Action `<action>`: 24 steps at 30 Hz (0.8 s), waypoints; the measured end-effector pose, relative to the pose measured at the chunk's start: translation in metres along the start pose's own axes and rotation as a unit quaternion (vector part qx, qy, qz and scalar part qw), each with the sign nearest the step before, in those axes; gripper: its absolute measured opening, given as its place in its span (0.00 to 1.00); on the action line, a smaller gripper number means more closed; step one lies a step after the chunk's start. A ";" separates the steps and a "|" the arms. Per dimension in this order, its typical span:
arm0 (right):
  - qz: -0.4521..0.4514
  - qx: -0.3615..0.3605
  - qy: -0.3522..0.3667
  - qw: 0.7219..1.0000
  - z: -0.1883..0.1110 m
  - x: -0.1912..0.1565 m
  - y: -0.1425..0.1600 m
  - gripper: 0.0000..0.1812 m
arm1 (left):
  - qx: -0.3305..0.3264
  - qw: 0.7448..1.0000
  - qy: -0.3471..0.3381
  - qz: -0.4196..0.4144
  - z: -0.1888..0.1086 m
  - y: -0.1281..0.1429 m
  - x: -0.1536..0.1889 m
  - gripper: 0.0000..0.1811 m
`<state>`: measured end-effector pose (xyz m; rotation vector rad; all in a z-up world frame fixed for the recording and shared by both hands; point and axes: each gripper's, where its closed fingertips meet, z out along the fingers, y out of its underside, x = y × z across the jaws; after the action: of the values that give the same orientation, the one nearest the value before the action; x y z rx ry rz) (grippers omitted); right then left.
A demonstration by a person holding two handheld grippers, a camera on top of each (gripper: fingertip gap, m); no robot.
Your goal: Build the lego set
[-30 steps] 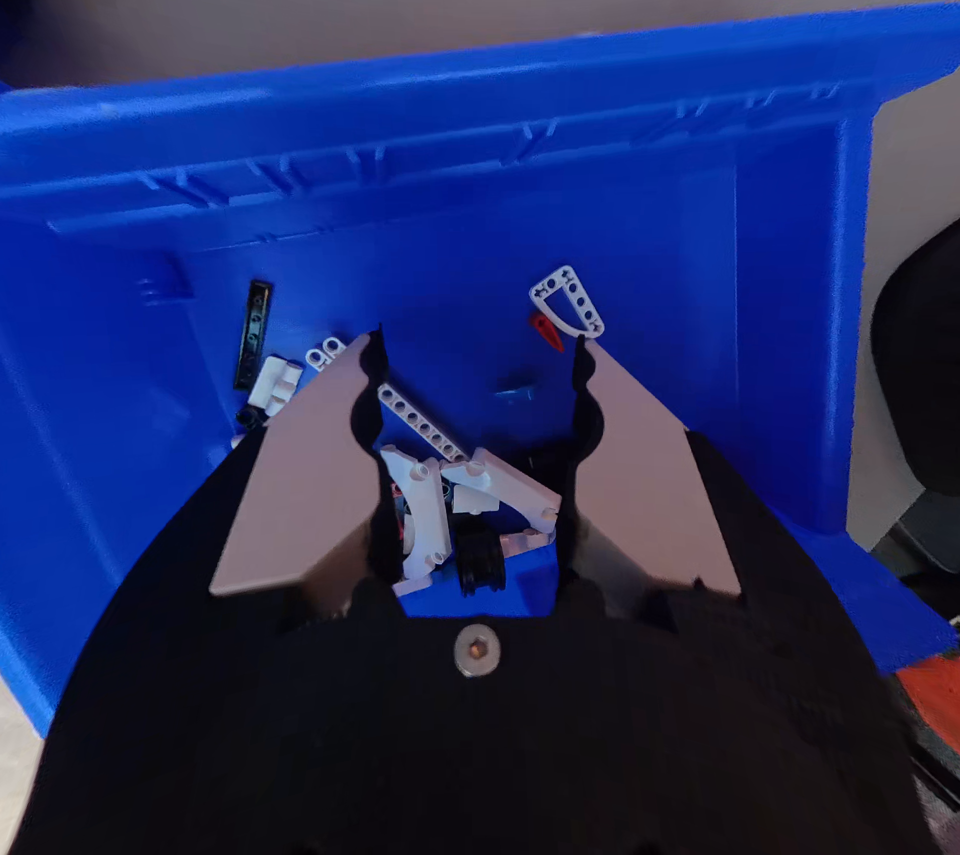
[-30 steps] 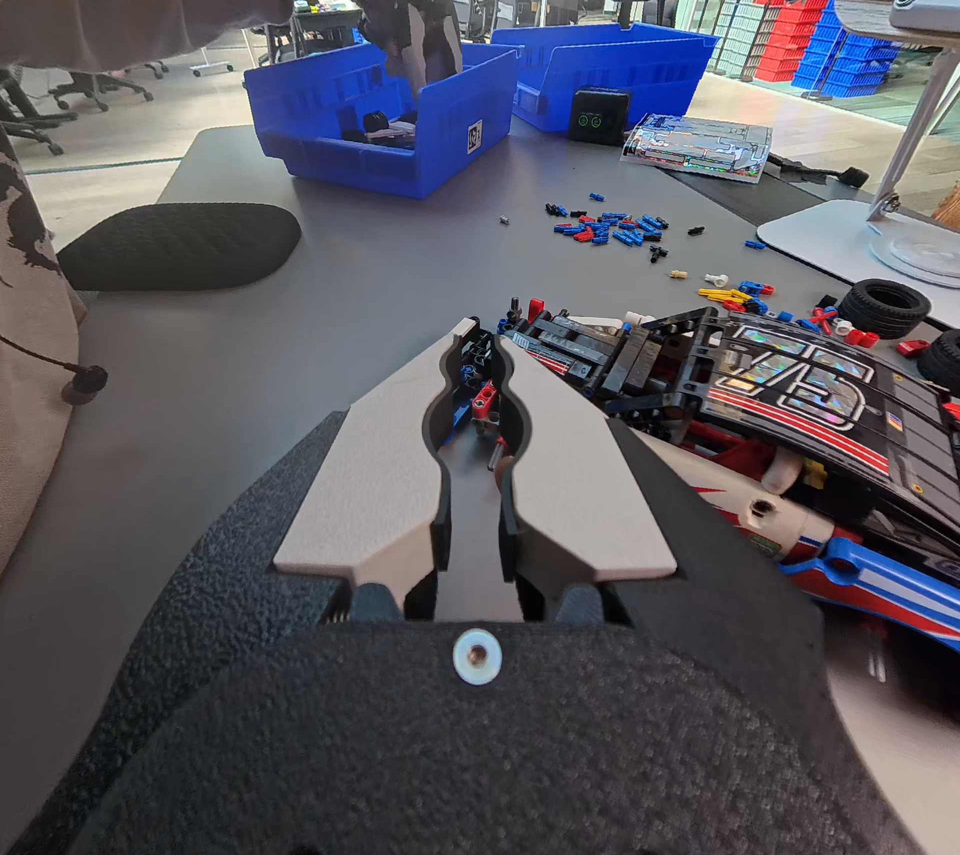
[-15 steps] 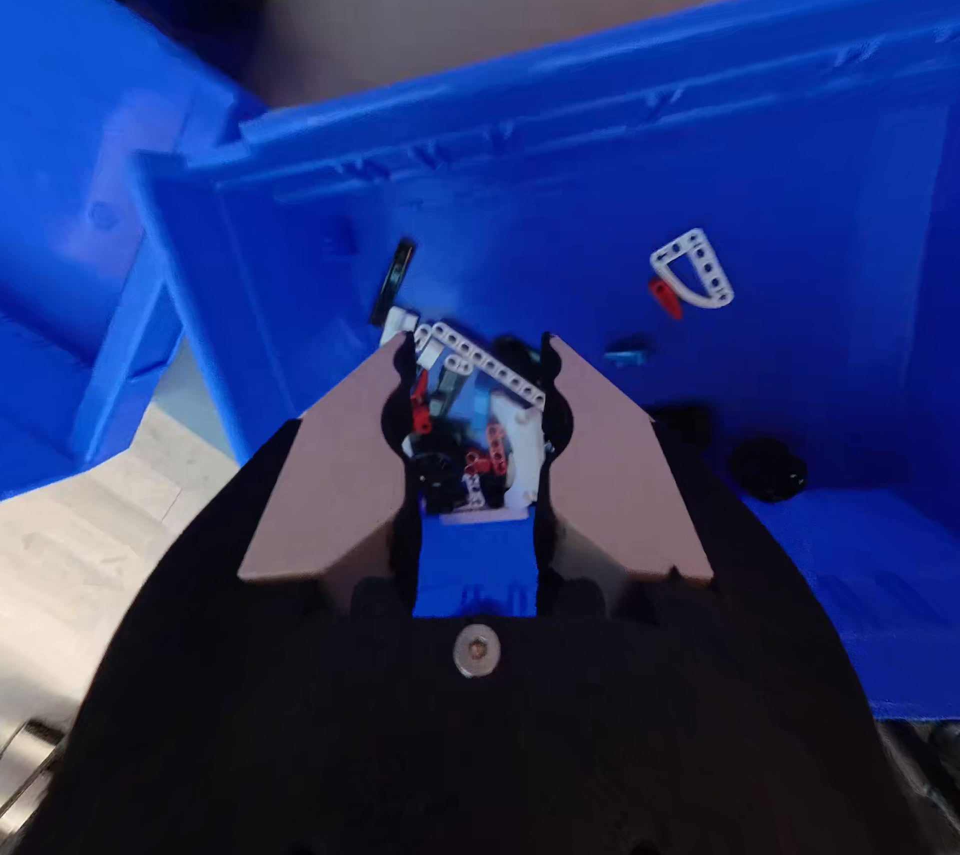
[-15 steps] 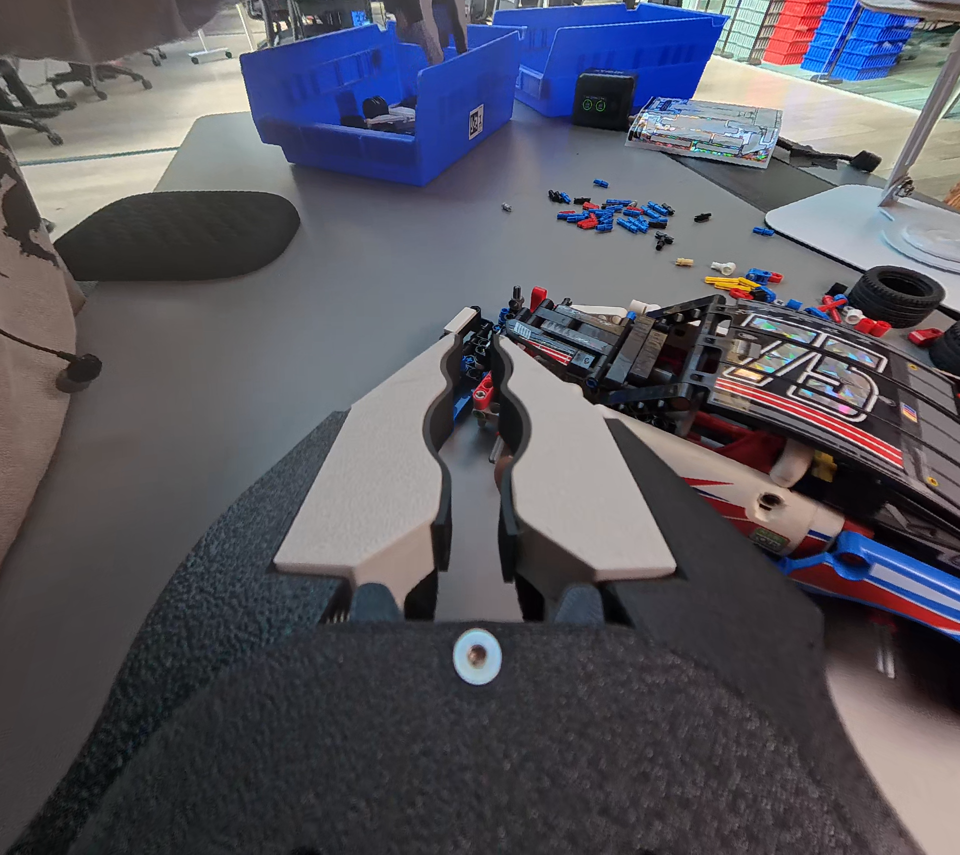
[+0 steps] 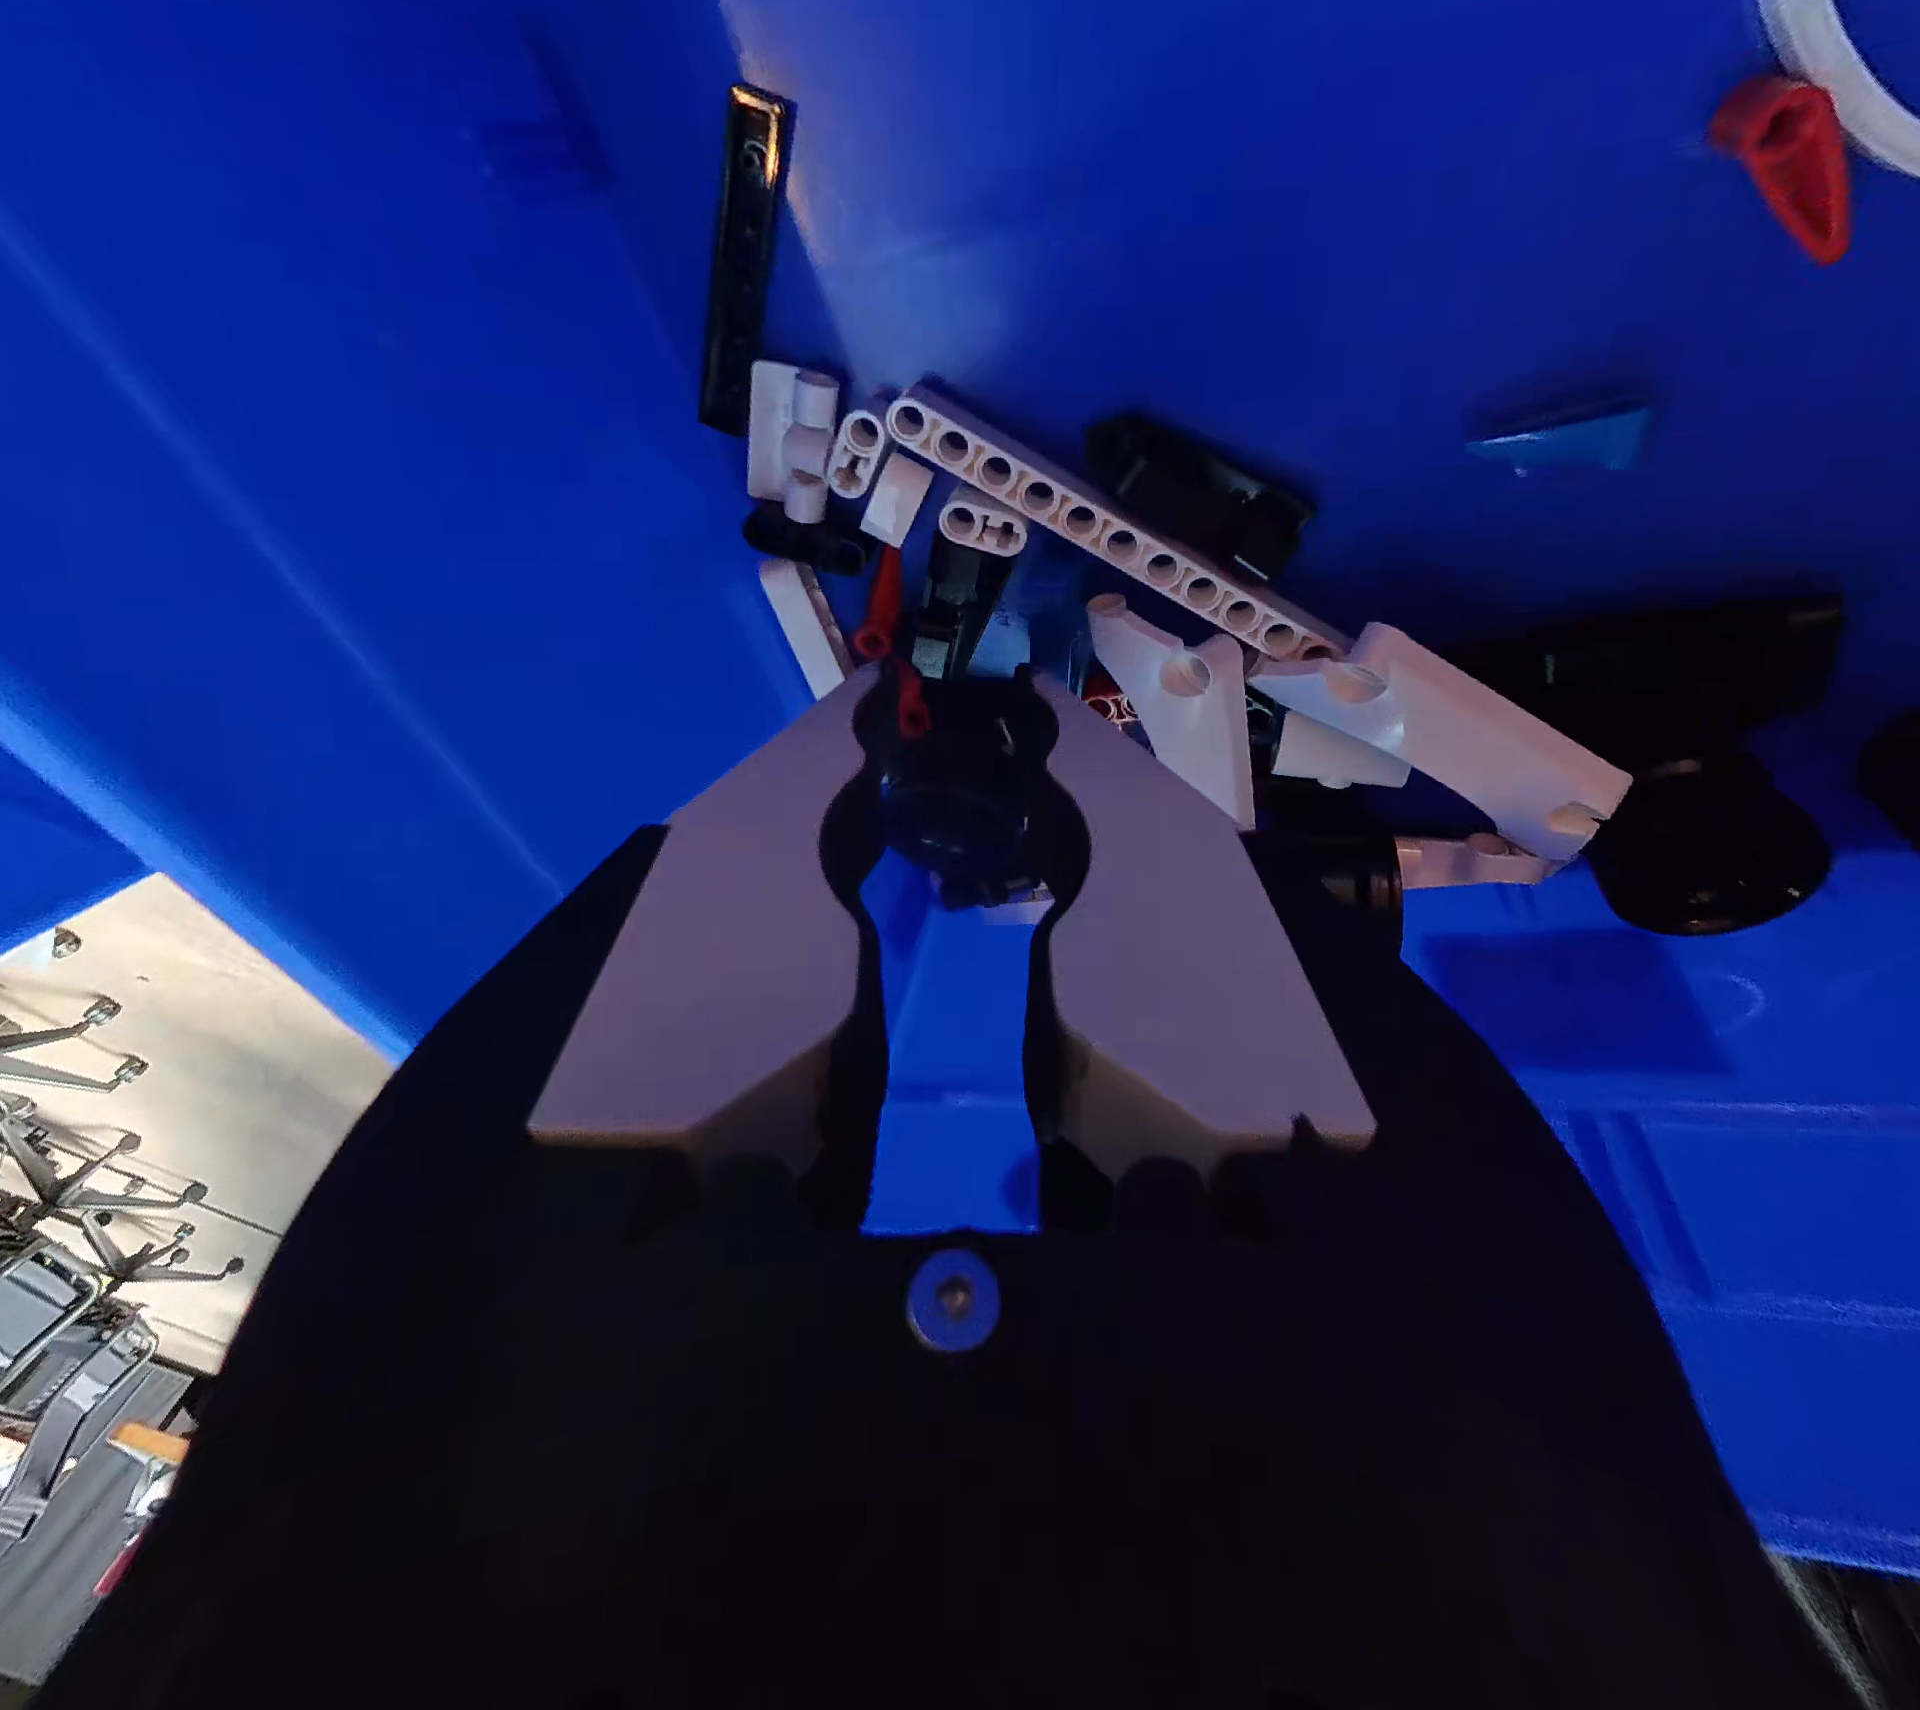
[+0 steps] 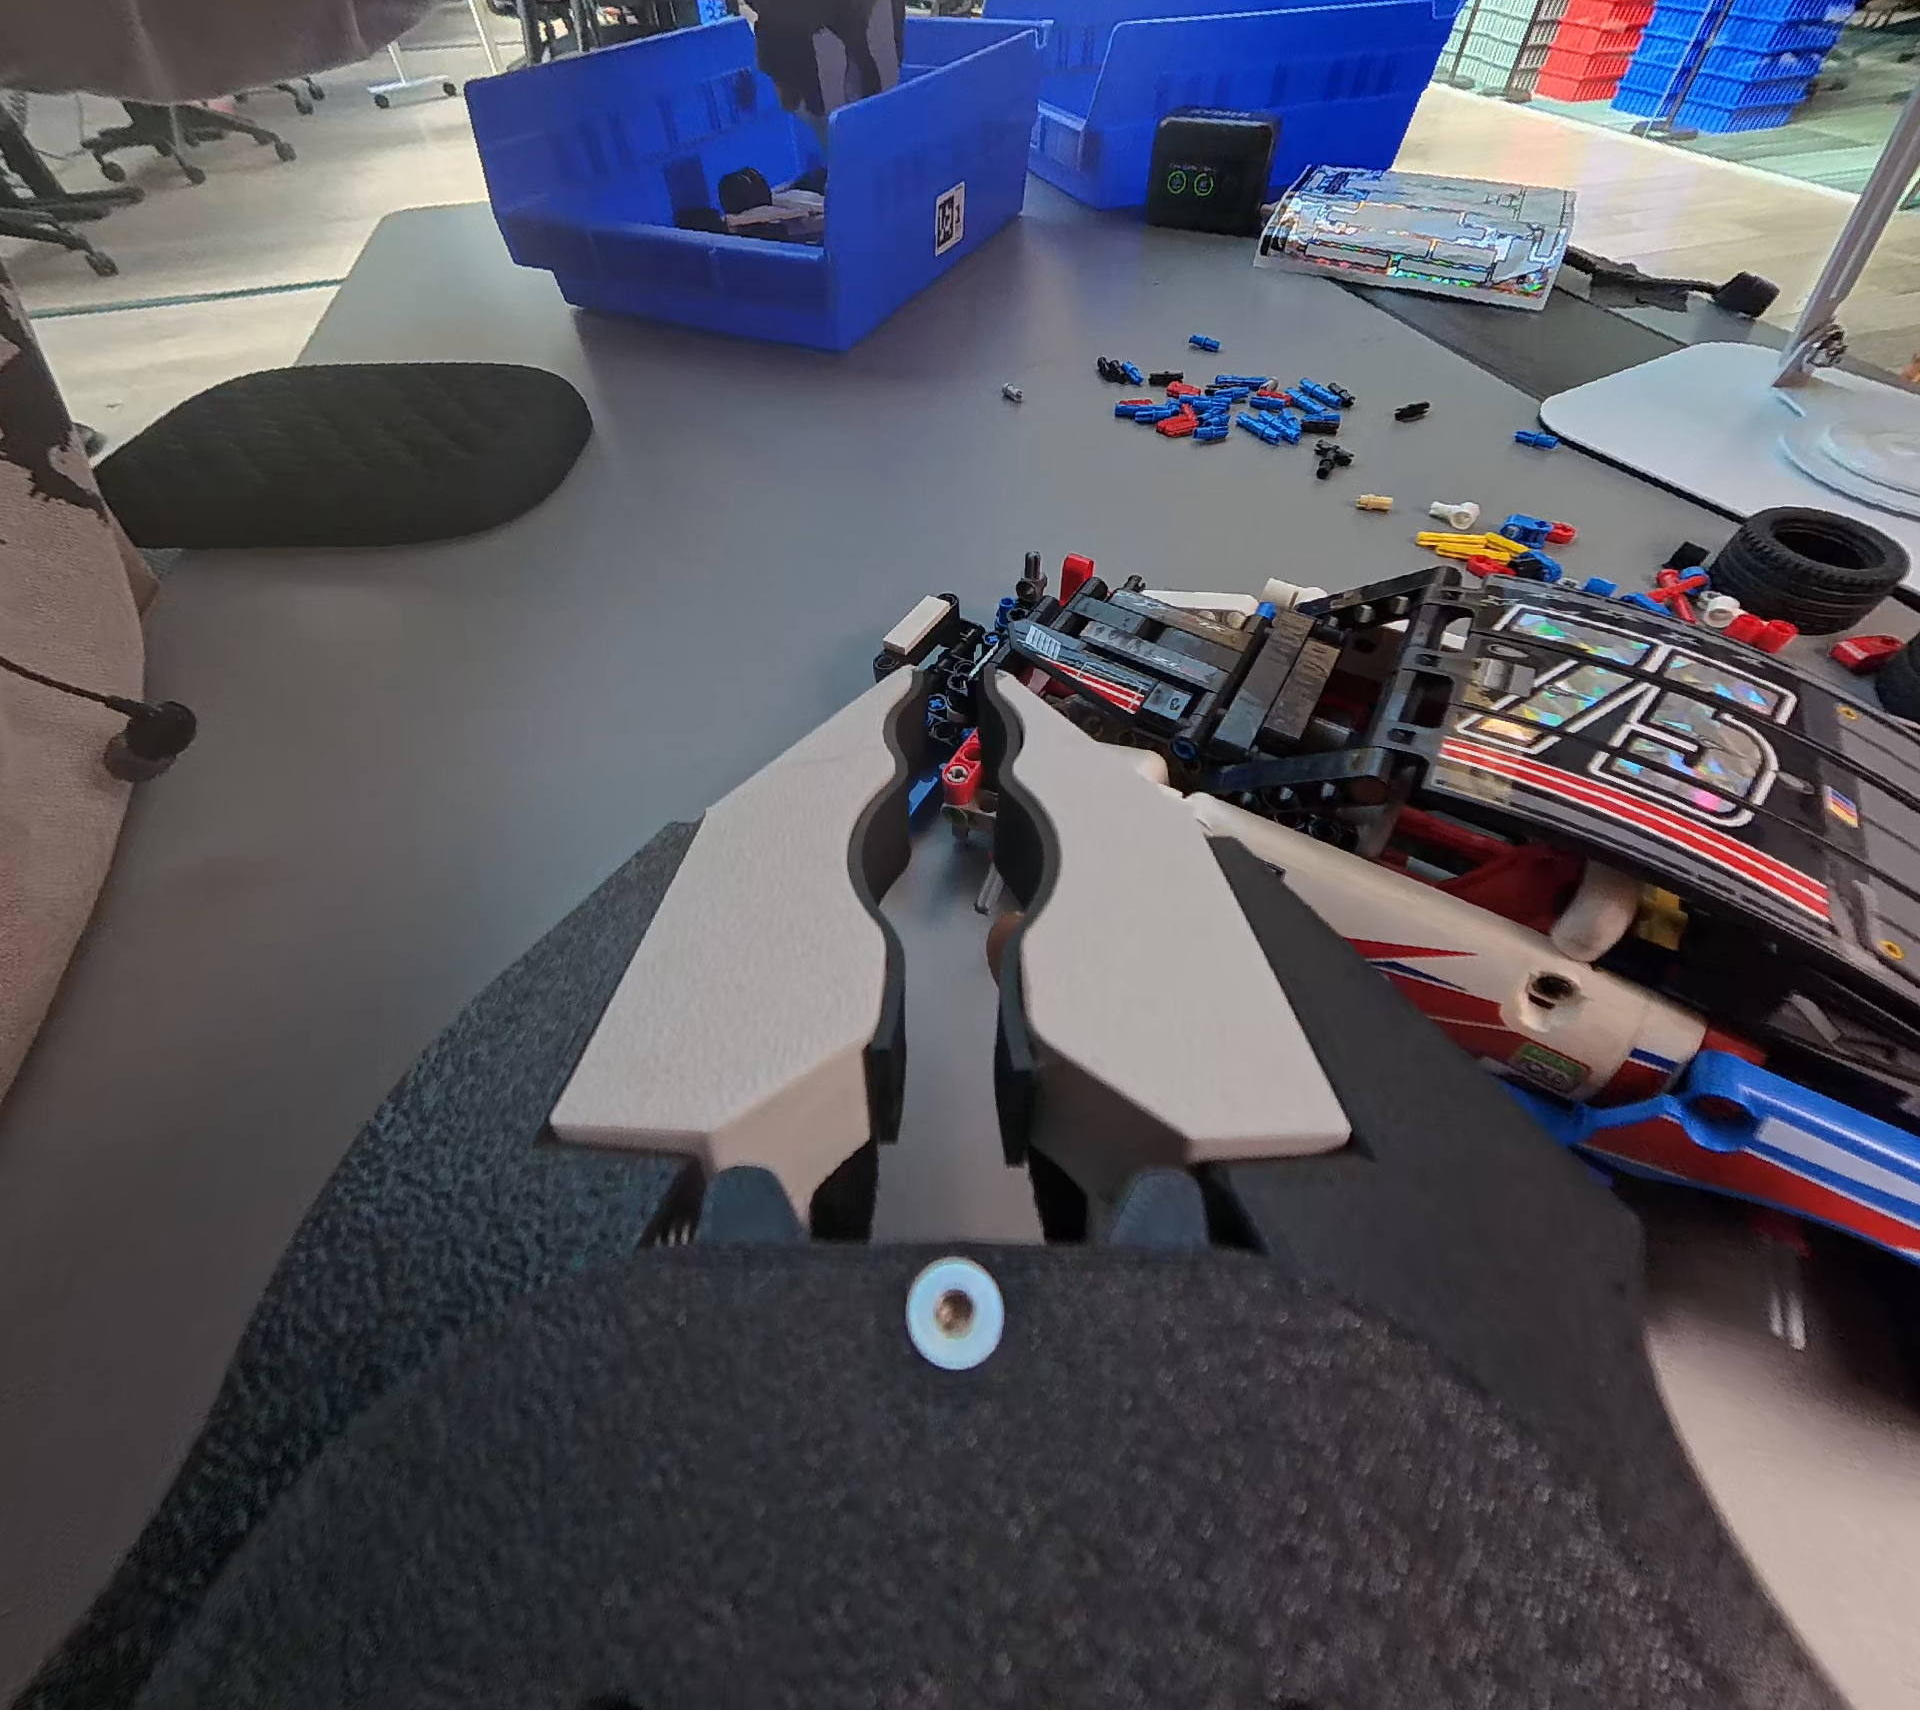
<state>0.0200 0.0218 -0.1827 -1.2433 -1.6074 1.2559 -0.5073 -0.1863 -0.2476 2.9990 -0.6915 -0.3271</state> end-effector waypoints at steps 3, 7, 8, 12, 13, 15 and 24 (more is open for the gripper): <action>0.001 0.000 0.000 1.000 0.000 0.000 0.000 0.04 | 0.000 1.000 0.001 -0.003 0.002 0.000 0.000 0.13; 0.001 -0.002 -0.001 1.000 0.000 0.000 0.001 0.03 | -0.005 1.000 0.024 -0.010 0.006 0.000 0.006 0.10; 0.001 -0.003 -0.002 1.000 0.001 0.000 0.002 0.03 | -0.006 1.000 0.013 -0.009 0.006 0.000 0.002 0.09; 0.000 -0.004 -0.002 1.000 0.000 0.000 0.002 0.03 | 0.001 0.999 0.040 -0.031 0.007 -0.001 0.006 0.06; 0.000 -0.004 -0.001 1.000 0.000 0.000 0.002 0.03 | 0.001 0.998 0.050 -0.033 0.007 -0.002 0.008 0.05; -0.002 -0.002 -0.001 1.000 0.000 0.000 0.000 0.03 | -0.001 0.999 0.027 -0.026 0.005 -0.001 0.004 0.03; -0.005 0.029 -0.013 0.999 -0.003 -0.008 -0.017 0.03 | 0.146 0.978 -0.150 -0.016 -0.110 -0.054 0.008 0.03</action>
<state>0.0210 0.0137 -0.1658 -1.1854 -1.5830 1.3088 -0.4536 -0.1410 -0.1468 3.2762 -0.7734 -0.7550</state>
